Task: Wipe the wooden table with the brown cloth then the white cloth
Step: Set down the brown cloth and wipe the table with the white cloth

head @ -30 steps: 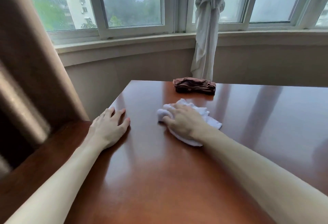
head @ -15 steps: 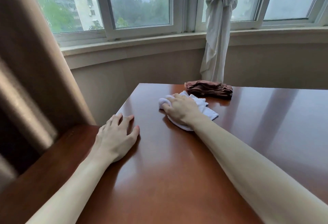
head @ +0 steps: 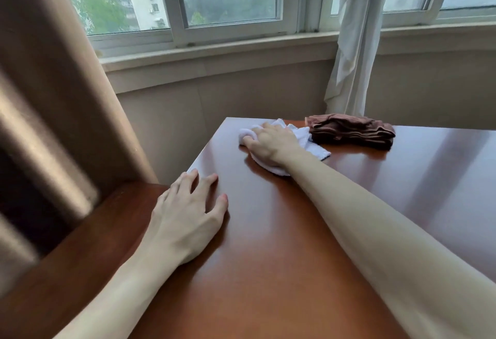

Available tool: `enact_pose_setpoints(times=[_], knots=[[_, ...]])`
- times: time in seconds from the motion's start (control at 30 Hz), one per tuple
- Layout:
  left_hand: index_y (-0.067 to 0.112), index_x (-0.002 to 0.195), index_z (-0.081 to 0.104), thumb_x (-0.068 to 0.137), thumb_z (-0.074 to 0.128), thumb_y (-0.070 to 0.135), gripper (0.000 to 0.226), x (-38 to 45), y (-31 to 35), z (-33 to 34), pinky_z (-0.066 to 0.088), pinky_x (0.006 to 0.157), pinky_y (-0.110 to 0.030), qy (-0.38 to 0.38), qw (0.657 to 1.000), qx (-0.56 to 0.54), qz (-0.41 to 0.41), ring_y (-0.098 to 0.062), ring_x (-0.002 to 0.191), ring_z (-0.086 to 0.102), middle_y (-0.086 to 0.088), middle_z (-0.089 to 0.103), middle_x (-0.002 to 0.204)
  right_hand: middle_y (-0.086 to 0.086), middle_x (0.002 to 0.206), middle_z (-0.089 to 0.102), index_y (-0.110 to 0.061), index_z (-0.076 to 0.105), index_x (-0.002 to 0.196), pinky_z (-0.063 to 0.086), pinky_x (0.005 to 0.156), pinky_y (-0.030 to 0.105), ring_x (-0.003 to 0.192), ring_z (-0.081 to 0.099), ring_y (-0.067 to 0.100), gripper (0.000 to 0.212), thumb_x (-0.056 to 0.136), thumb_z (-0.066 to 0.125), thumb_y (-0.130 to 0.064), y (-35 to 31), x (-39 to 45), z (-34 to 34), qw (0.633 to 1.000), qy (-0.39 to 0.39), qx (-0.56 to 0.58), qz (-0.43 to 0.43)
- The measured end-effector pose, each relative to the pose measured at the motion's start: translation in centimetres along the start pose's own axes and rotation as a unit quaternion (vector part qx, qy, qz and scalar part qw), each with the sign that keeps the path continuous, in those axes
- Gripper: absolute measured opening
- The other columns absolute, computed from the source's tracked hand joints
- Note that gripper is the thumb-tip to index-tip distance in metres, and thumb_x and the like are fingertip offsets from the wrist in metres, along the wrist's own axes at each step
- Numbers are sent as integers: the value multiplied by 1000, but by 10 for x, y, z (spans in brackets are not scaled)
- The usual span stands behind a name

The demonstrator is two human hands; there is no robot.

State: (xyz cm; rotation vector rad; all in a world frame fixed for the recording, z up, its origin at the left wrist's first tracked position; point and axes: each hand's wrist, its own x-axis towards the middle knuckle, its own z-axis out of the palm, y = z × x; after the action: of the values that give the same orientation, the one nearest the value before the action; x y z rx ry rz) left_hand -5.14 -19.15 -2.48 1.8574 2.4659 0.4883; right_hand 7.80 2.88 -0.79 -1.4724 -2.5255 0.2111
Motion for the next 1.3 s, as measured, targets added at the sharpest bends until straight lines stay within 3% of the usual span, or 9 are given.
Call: enact_pose_setpoints(times=[0.23, 0.4, 0.57, 0.7, 0.87, 0.93, 1.1, 1.23, 1.3], knots=[[54, 151, 22, 96, 25, 65, 57, 1, -4, 0, 19, 122, -36, -3, 1000, -1, -4, -9, 153, 8, 11, 15, 165, 7, 137, 54, -31, 58, 134, 25, 107, 51, 132, 41, 34, 53, 96, 29, -54, 15, 59, 1, 999, 12, -3, 43], [51, 151, 26, 96, 27, 65, 57, 0, 0, -3, 20, 121, -39, -12, 1000, -3, -11, -11, 152, 12, 9, 18, 165, -1, 137, 57, -38, 60, 127, 24, 103, 54, 127, 46, 30, 64, 86, 17, -62, 8, 36, 11, 1000, 11, -14, -13], [47, 151, 33, 97, 32, 62, 56, 1, 0, -2, 20, 122, -40, -19, 1000, -5, -15, -17, 152, 16, 2, 25, 164, -8, 135, 56, -40, 55, 124, 30, 105, 56, 126, 47, 29, 57, 90, 14, -61, -9, -54, 15, 996, 2, -15, -86], [42, 151, 36, 99, 33, 58, 55, 0, 2, -6, 19, 121, -40, -25, 1000, -2, -16, -20, 152, 18, 0, 29, 162, -4, 151, 44, -33, 43, 143, 21, 116, 56, 138, 34, 27, 73, 83, 12, -60, -32, -171, -5, 988, -29, 20, -150], [38, 150, 39, 99, 30, 56, 55, -2, 2, -4, 24, 119, -40, -17, 1000, 8, -4, -20, 148, 26, -1, 36, 156, -15, 153, 41, -45, 43, 145, 8, 125, 45, 141, 30, 15, 62, 86, 27, -55, -21, -261, -22, 976, -34, 54, -208], [38, 150, 40, 96, 25, 59, 60, -2, 1, -3, 27, 118, -41, -12, 1000, 7, -1, -19, 146, 29, -1, 39, 153, -14, 153, 39, -49, 43, 143, 6, 125, 47, 144, 26, 16, 62, 84, 27, -59, -14, -249, -26, 981, -30, 56, -183], [39, 148, 42, 91, 23, 62, 64, -1, -2, 3, 29, 117, -40, 13, 1000, 2, -1, -17, 145, 31, 1, 40, 152, -8, 141, 48, -48, 47, 135, 25, 111, 54, 129, 35, 25, 61, 84, 18, -65, -5, -150, -16, 992, -1, -9, -122], [41, 149, 40, 96, 33, 57, 56, 2, 0, 4, 20, 122, -36, 18, 1000, -11, -3, -14, 149, 23, 3, 34, 157, -5, 138, 52, -56, 38, 123, 28, 107, 57, 124, 41, 28, 39, 88, 20, -59, -8, -63, -3, 996, 1, 6, -93], [43, 149, 37, 94, 31, 61, 59, 2, 0, 3, 19, 122, -35, 16, 1000, -17, -7, -13, 150, 20, 5, 29, 160, -3, 142, 52, -52, 45, 129, 25, 108, 58, 128, 42, 30, 55, 84, 16, -62, -11, -24, 1, 997, -5, 3, -79]])
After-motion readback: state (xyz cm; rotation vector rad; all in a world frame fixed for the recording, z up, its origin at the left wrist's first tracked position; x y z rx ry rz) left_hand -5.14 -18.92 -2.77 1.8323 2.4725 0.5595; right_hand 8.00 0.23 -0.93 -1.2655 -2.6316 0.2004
